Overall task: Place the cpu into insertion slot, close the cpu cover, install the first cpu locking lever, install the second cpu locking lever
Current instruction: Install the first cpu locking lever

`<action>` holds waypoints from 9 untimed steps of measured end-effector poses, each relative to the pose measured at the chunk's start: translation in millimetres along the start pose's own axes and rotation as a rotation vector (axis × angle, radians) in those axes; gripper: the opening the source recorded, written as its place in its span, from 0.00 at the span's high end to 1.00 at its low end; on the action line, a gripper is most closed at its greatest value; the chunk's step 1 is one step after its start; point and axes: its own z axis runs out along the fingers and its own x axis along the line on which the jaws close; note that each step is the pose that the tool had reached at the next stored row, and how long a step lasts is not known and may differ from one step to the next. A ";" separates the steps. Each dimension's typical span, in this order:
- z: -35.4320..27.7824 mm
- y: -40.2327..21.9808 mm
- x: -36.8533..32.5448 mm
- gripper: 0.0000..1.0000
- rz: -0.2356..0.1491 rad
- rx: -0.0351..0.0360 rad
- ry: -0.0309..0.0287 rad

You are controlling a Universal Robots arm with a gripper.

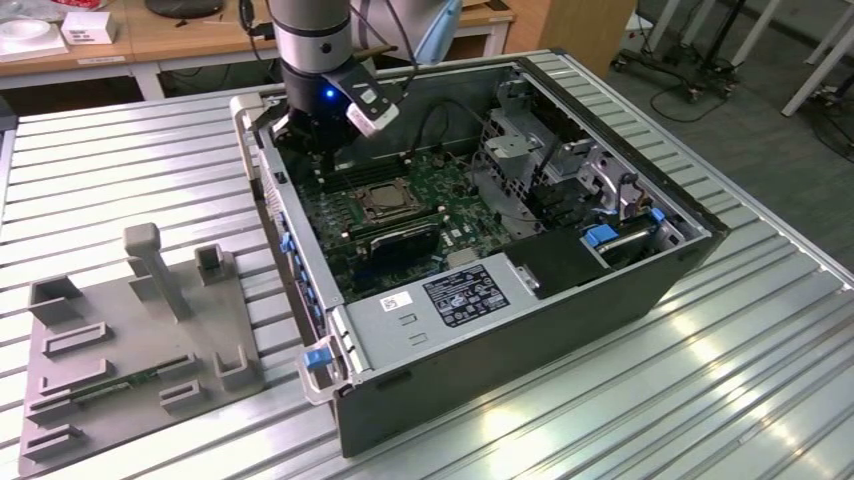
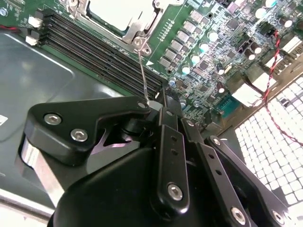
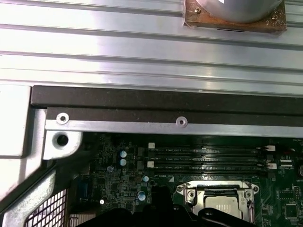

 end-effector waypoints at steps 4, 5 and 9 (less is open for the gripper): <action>0.4 0.1 -3.9 0.89 0.000 0.0000 -0.0001; 0.6 0.1 -5.4 0.89 0.000 0.0000 -0.0001; 1.2 -0.1 -13.0 0.89 0.000 0.0000 -0.0001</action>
